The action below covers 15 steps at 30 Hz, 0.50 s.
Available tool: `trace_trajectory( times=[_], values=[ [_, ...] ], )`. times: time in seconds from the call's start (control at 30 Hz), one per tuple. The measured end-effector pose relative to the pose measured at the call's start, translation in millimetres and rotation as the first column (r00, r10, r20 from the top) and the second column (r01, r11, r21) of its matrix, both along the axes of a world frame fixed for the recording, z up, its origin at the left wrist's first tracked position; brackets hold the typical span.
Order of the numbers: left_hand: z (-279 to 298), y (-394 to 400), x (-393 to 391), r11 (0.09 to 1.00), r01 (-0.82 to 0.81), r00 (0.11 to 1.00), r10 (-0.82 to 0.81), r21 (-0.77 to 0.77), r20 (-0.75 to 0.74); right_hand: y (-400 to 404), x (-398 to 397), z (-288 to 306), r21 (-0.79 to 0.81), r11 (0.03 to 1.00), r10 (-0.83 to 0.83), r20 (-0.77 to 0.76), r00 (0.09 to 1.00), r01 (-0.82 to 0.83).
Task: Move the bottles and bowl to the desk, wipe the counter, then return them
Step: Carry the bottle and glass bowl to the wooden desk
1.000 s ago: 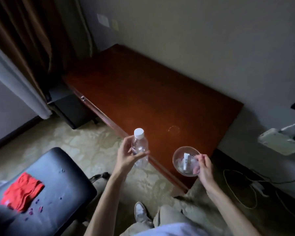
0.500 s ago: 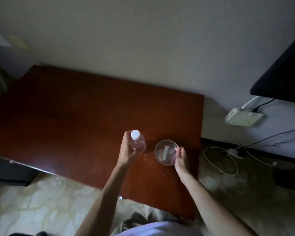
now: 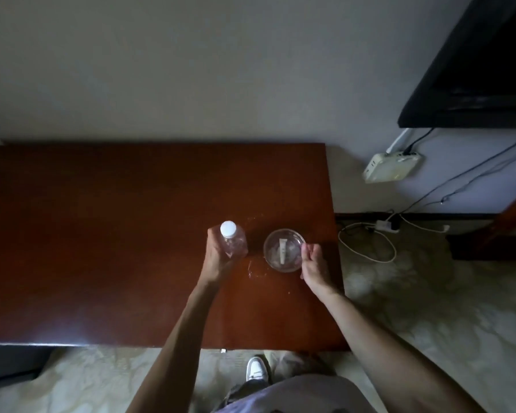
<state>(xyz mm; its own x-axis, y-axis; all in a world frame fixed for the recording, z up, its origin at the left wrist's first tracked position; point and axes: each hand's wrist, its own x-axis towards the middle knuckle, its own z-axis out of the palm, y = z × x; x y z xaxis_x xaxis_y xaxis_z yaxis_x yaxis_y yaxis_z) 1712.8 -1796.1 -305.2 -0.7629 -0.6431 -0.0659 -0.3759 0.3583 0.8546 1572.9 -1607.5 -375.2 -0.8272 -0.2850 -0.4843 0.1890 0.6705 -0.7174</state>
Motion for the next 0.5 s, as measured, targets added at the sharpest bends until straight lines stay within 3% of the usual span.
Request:
trace_trajectory(
  times=[0.03, 0.1, 0.17, 0.23, 0.3, 0.37, 0.43, 0.5],
  values=[
    [-5, -3, 0, 0.999, 0.017, 1.0, -0.017, 0.04, 0.002, 6, 3, 2, -0.001, 0.999, -0.046, -0.021, 0.999, 0.046],
    [-17, -4, 2, 0.998, -0.057, 0.988, 0.052, 0.034, 0.144, 24, 9, 0, -0.027, 0.992, -0.125, -0.053, 0.991, 0.123],
    [-24, 9, 15, 0.984, -0.163, 0.928, 0.177, -0.071, 0.327, 47, 21, -2, -0.059, 0.977, -0.208, -0.072, 0.975, 0.204],
    [-28, 35, 38, 0.975, -0.147, 0.933, 0.193, -0.167, 0.303, 89, 45, -7, -0.112, 0.945, -0.319, -0.102, 0.942, 0.307],
    [-30, 67, 61, 0.996, -0.06, 0.973, 0.074, -0.069, 0.219, 141, 78, -18, -0.112, 0.911, -0.409, -0.105, 0.907, 0.397],
    [-28, 108, 76, 0.987, 0.078, 0.971, -0.107, 0.138, 0.212, 200, 117, -28, -0.002, 0.892, -0.451, -0.051, 0.891, 0.452],
    [-35, 156, 84, 0.937, 0.238, 0.924, -0.3, 0.256, 0.238, 258, 162, -31, 0.134, 0.873, -0.478, 0.055, 0.877, 0.468],
    [-38, 211, 87, 0.826, 0.425, 0.814, -0.528, 0.37, 0.243, 310, 209, -31, 0.212, 0.84, -0.541, 0.248, 0.804, 0.5]
  ],
)
